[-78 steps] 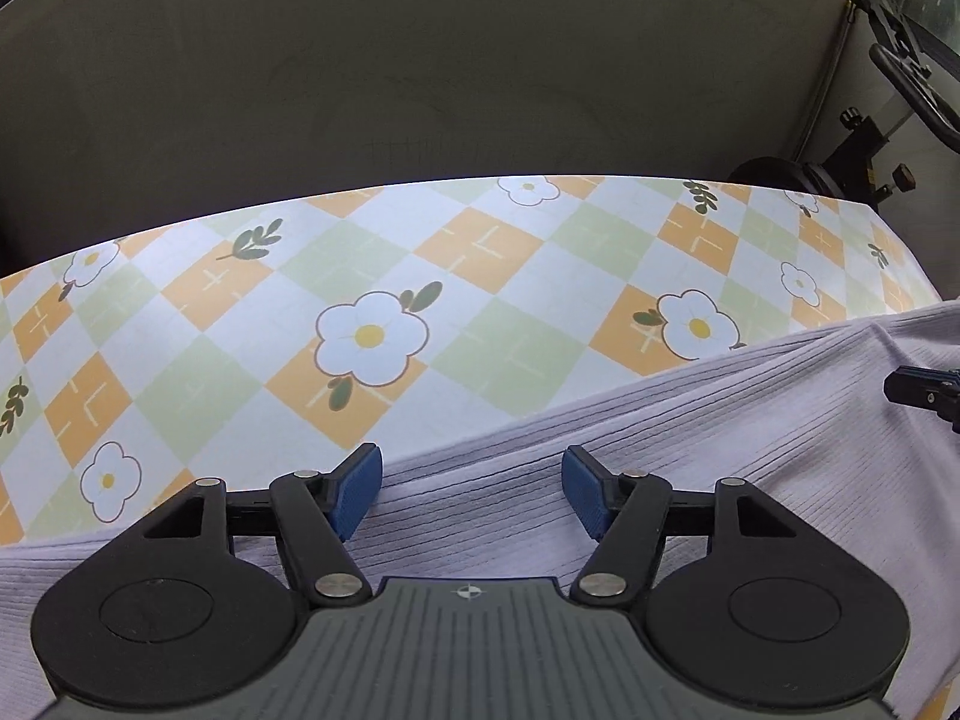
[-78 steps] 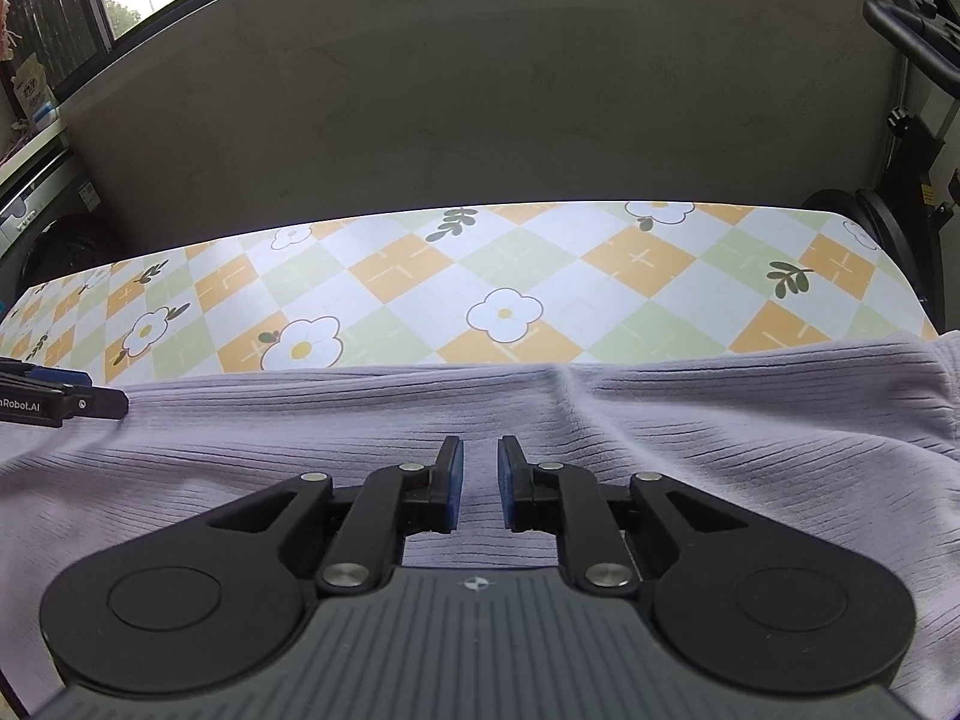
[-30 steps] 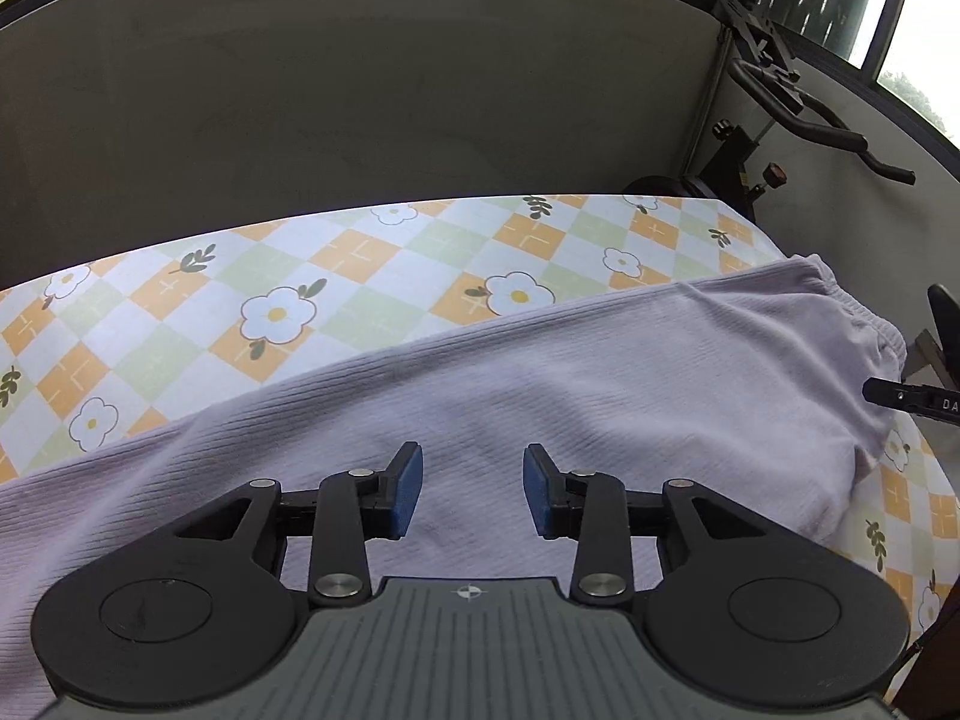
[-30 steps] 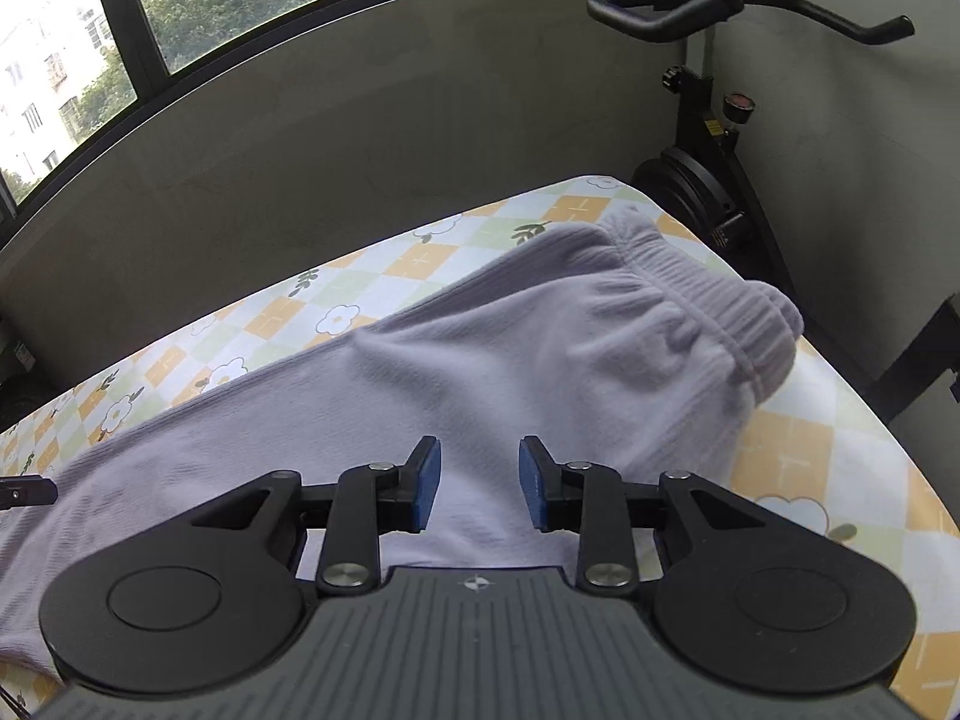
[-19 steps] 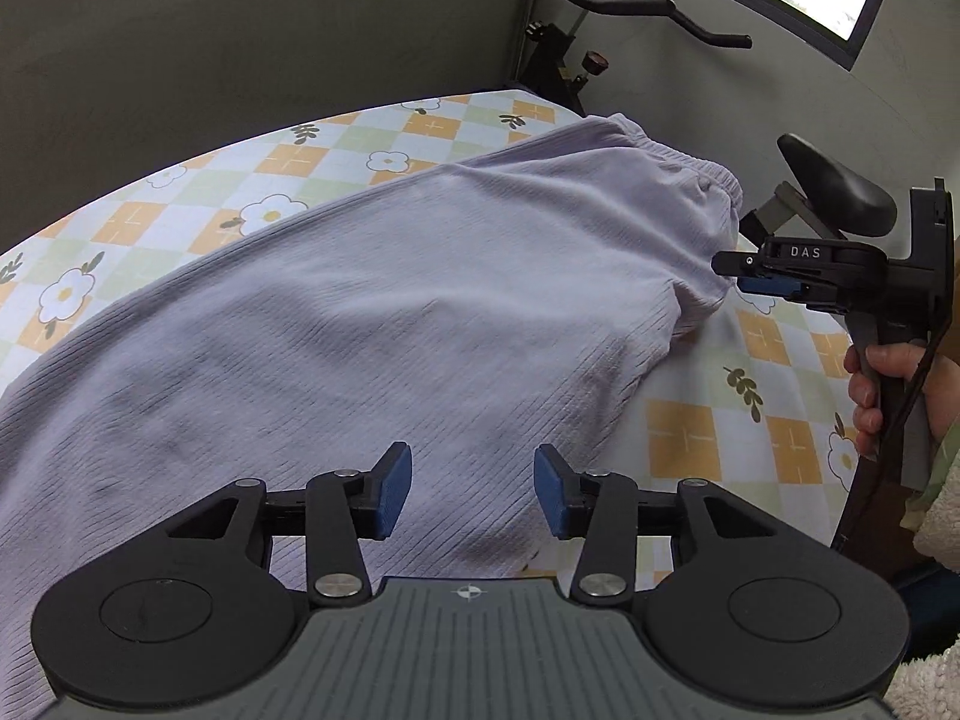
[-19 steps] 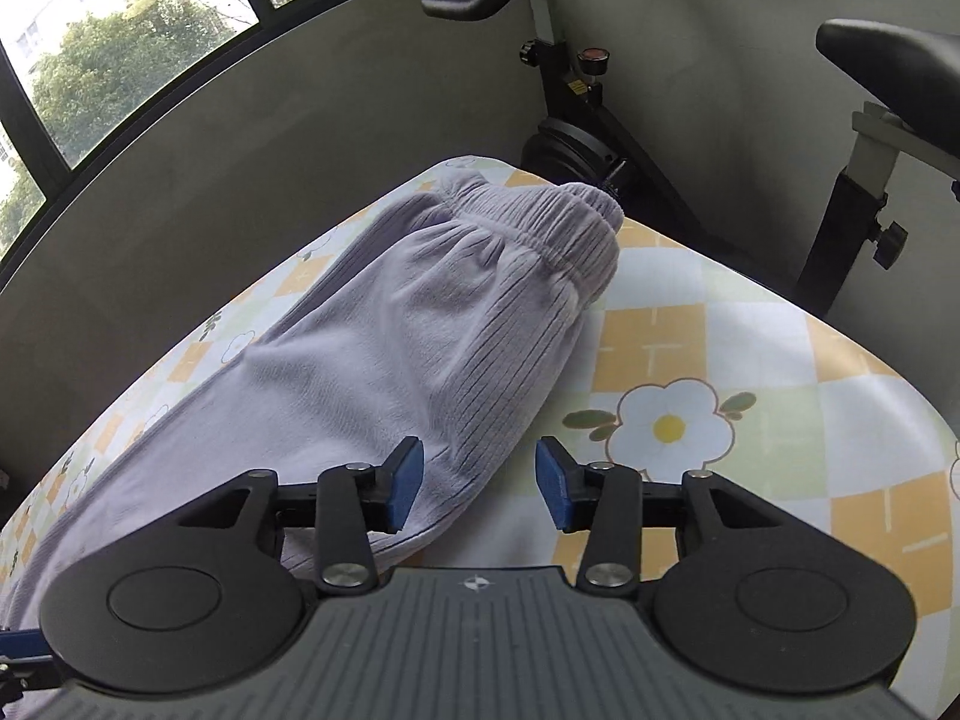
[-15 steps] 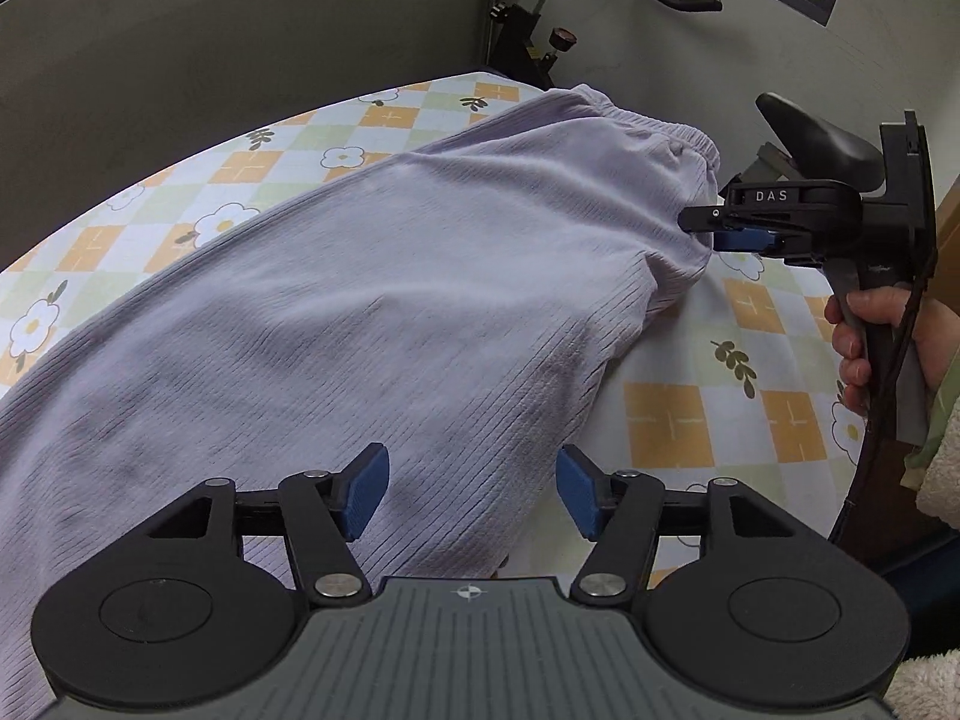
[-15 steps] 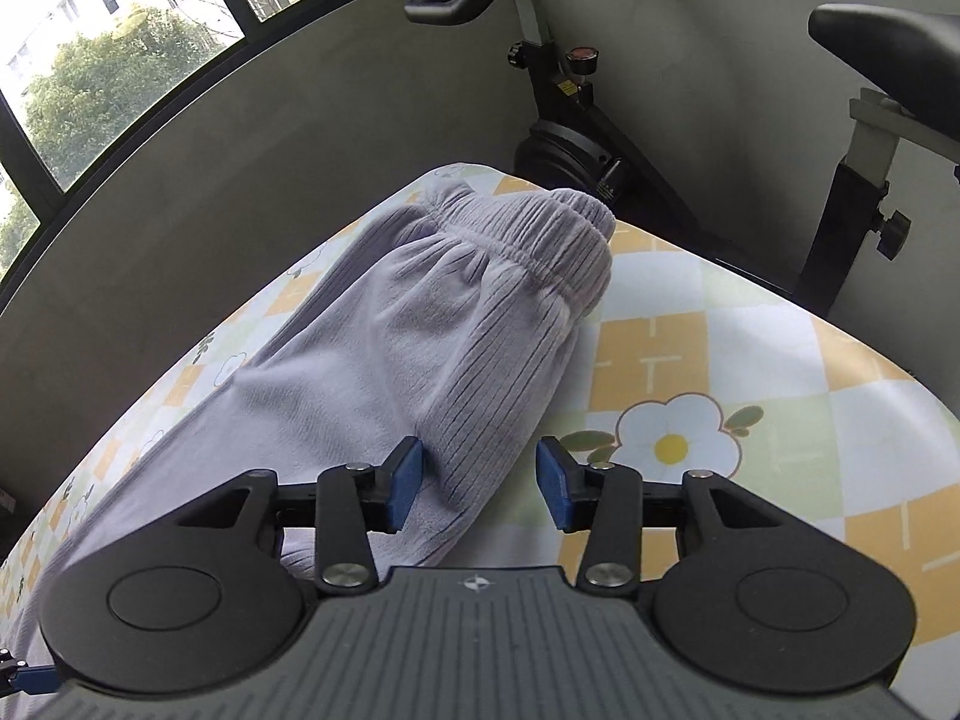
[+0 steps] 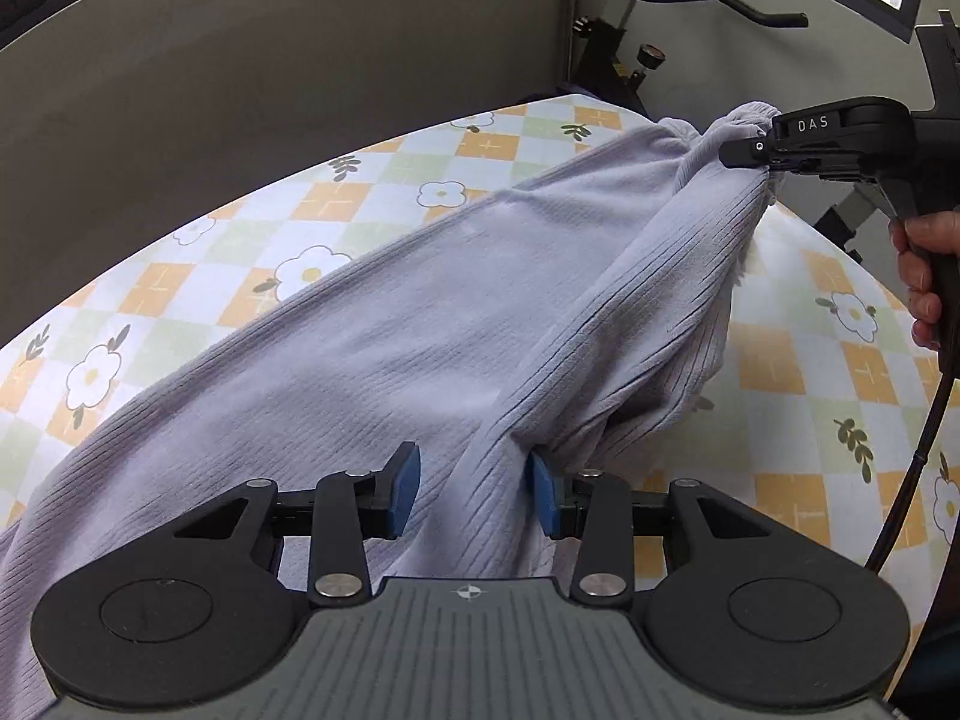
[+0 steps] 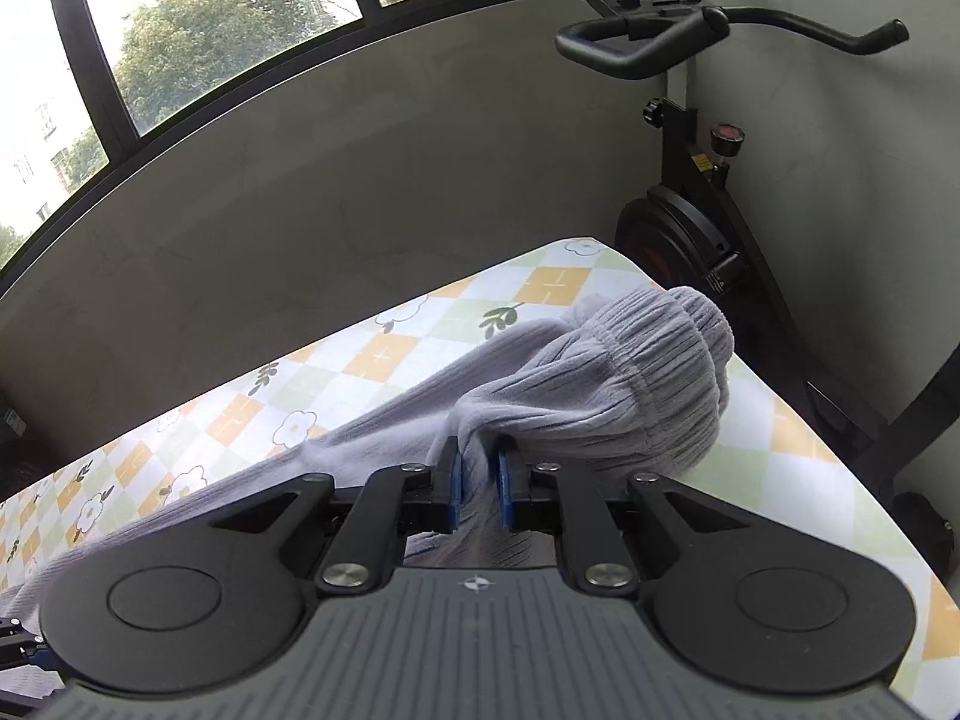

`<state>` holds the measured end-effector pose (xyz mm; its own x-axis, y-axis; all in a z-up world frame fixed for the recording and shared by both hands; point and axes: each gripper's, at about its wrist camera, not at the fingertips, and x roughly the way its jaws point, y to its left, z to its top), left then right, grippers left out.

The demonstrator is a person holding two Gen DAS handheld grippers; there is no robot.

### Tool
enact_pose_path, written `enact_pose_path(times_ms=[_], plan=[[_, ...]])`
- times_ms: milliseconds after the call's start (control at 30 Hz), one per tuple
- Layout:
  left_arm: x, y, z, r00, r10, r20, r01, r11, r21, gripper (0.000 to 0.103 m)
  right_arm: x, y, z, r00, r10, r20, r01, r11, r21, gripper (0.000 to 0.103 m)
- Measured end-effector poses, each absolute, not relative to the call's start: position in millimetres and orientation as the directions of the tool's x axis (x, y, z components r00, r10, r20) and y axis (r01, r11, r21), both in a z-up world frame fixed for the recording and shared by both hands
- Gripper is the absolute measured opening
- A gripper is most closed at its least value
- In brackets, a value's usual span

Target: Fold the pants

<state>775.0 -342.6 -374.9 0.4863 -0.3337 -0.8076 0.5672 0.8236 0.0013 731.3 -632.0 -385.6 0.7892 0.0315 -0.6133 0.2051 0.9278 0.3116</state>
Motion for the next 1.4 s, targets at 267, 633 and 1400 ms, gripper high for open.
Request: enact_pose_path(times_ms=[267,633,1400], plan=[[810,-322,-388,0.444,-0.308,-0.841,0.459,0.885,-0.081,0.050,778,-609,-408,0.736,0.024,-0.677,0.208,0.943,0.260,0.018],[806,-299,-380,0.423,-0.375,-0.825,0.407,0.892,-0.196,0.050,687,-552,-365,0.722,0.101,-0.684,0.089,0.967,0.237,0.039],[818,-239,-379,0.351,-0.481,-0.803,0.407,0.851,-0.332,0.056,696,-478,-375,0.468,0.210,-0.859,0.177,0.930,0.323,0.006]])
